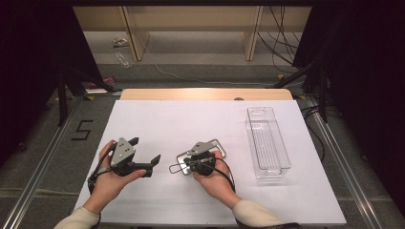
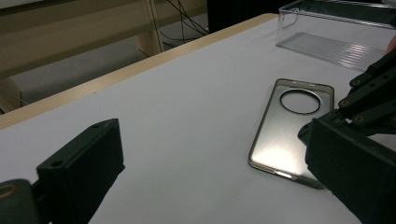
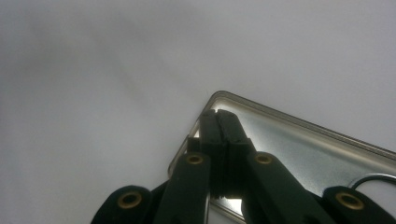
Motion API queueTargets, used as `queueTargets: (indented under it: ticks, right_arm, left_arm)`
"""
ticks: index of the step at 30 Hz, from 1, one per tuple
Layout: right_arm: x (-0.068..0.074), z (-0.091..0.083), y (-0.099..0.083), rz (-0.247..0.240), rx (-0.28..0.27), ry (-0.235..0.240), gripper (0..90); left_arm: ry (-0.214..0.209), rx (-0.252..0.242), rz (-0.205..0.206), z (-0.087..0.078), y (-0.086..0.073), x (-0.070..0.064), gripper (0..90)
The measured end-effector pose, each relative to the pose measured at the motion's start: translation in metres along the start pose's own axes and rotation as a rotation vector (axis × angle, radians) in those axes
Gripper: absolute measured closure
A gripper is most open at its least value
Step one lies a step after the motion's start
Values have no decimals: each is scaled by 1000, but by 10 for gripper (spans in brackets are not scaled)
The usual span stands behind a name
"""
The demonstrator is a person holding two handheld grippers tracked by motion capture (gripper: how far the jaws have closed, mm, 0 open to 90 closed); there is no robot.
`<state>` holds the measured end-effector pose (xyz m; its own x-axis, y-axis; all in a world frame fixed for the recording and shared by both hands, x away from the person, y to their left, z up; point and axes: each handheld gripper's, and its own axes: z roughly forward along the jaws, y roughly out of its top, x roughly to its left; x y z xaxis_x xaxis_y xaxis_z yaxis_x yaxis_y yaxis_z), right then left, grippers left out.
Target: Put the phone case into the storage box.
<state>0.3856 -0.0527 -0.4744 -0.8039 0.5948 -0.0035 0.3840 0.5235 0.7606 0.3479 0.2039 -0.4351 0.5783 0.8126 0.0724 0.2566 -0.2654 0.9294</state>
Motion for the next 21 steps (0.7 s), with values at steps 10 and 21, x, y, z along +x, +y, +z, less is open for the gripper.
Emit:
queueTargets:
  ticks: [10, 21]
  right_arm:
    - [5, 7, -1, 9, 27, 2, 900]
    - [8, 10, -4, 7, 58, 5, 900]
  left_arm:
    - [4, 1, 3, 0, 0, 1, 38]
    - [2, 8, 4, 0, -1, 2, 38]
